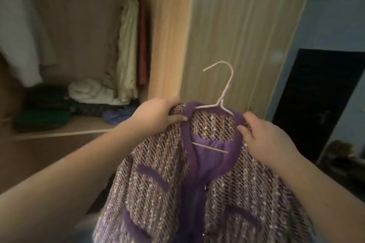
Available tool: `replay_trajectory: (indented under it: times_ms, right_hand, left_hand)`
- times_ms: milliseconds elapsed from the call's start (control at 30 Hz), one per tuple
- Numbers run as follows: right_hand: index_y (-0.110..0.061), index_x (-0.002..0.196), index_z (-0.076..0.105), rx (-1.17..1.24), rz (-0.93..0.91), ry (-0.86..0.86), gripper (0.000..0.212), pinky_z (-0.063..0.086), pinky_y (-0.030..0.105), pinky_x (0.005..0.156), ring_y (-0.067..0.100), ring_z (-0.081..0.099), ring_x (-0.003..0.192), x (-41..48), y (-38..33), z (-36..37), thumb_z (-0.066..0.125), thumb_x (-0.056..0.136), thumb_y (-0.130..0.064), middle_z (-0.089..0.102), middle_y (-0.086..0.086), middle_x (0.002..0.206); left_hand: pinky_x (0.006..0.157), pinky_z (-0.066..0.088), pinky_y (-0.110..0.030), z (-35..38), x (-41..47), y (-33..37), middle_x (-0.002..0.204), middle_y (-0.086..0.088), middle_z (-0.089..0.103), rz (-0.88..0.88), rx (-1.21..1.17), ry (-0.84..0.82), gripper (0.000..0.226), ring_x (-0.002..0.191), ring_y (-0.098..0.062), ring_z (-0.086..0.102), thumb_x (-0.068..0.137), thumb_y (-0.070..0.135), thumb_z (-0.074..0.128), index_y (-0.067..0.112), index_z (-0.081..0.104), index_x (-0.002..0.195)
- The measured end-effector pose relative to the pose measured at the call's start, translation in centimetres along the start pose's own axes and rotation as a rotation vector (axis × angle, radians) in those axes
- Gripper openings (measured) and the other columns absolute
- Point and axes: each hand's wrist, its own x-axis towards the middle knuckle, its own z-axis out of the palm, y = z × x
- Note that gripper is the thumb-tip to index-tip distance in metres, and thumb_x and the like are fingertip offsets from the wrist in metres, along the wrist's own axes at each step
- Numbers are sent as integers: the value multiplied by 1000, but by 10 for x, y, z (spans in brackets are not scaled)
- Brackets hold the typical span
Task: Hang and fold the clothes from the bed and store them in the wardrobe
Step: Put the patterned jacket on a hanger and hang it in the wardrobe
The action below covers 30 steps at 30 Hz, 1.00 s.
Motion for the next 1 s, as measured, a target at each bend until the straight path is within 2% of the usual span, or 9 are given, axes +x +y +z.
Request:
replay_trajectory:
  times_ms: [133, 233, 300, 367, 433, 533, 667, 833, 1000]
  right_hand:
    - [-34, 87, 28, 31, -132, 69, 19, 37, 36, 55, 31, 65, 75, 78, -95, 53, 41, 99, -41, 51, -8, 75]
    - [-36, 87, 23, 25, -209, 144, 22, 31, 31, 51, 31, 67, 69, 134, -163, 93, 42, 98, -42, 63, -3, 76]
    - [-33, 89, 30, 17, -234, 222, 18, 28, 29, 47, 29, 67, 61, 174, -204, 118, 44, 95, -43, 66, -2, 72]
    - [-32, 91, 33, 28, -244, 247, 18, 30, 29, 46, 28, 66, 58, 210, -239, 142, 44, 95, -45, 63, -3, 68]
    - [-32, 89, 31, 68, -242, 244, 19, 29, 28, 45, 27, 64, 58, 244, -270, 164, 42, 96, -46, 54, -7, 65]
    - [-35, 85, 25, 131, -232, 274, 24, 16, 25, 42, 24, 57, 52, 297, -301, 194, 43, 97, -46, 34, -12, 59]
    - [-36, 84, 23, 187, -235, 307, 26, 23, 28, 44, 23, 61, 56, 364, -329, 229, 45, 97, -44, 34, -13, 59]
    - [-32, 88, 35, 211, -265, 456, 21, 21, 27, 43, 25, 64, 56, 473, -351, 271, 52, 95, -44, 61, -7, 66]
    - [-30, 90, 38, 323, -271, 537, 19, 30, 30, 47, 30, 65, 60, 594, -372, 297, 48, 96, -45, 64, -3, 67]
  left_hand:
    - [74, 51, -36, -51, -17, -117, 95, 11, 66, -85, 8, -30, 43, 89, -16, 62, 84, 69, 58, 36, 54, 111]
    - [84, 50, -35, -89, -30, -200, 105, 11, 64, -126, -45, -95, 51, 98, -13, 62, 86, 74, 45, 35, 52, 118]
    - [85, 49, -37, -109, -33, -251, 102, 12, 64, -159, -11, -77, 41, 96, -12, 62, 89, 72, 35, 40, 49, 110]
    - [86, 49, -39, -124, -28, -297, 101, 12, 63, -176, 19, -48, 23, 95, -11, 60, 97, 56, 38, 40, 50, 106]
    - [87, 49, -40, -133, -17, -336, 103, 10, 63, -196, 26, 0, 18, 96, -11, 60, 100, 44, 42, 33, 54, 108]
    - [91, 48, -41, -134, 10, -386, 108, 8, 61, -207, 110, 55, 21, 102, -14, 57, 100, 41, 43, 30, 53, 115]
    - [101, 42, -44, -123, 43, -443, 128, 6, 55, -231, 267, 76, 43, 118, -20, 50, 96, 42, 44, 33, 38, 137]
    - [120, 23, -40, -118, 105, -515, 160, 2, 31, -205, 417, 131, 71, 146, -19, 27, 94, 38, 50, 32, 16, 156]
    - [124, 8, -44, -121, 177, -571, 166, 10, -4, -163, 572, 172, 77, 153, -12, -7, 96, 39, 44, 43, -5, 155]
